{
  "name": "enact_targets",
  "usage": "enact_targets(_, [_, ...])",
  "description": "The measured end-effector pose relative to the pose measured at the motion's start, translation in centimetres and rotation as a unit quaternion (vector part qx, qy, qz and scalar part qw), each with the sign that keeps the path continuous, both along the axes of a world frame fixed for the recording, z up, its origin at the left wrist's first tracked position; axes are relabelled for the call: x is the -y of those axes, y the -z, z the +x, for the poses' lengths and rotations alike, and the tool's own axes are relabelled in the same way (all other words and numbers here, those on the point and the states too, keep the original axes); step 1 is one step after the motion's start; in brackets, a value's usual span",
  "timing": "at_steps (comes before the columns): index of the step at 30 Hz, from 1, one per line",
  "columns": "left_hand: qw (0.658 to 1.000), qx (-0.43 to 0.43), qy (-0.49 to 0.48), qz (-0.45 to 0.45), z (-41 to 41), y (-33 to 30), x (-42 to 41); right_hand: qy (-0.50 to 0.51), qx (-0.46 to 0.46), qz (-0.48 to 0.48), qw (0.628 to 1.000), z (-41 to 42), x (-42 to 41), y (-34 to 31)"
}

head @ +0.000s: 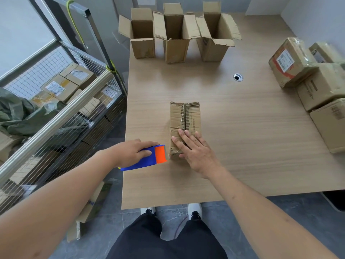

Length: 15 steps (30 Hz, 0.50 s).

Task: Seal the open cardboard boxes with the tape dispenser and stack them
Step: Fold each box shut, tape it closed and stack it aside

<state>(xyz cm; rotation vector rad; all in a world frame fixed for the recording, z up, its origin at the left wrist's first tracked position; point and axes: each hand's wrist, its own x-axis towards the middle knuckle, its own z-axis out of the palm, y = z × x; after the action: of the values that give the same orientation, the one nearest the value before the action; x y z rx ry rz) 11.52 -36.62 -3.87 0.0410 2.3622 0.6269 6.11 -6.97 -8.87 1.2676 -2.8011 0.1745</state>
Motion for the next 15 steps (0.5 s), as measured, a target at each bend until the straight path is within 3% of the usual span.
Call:
enact_targets(5, [0.998,0.034,-0.036,0.032,-0.8,0.4,-1.4,0.011,0.028,0.003,1.0,0.2,0.2,-0.3])
enact_targets(15, [0.997,0.077,0.006,0.003,-2.7,-1.0,-1.8,0.021,0.118,0.027,0.992,0.3,0.9,-1.8])
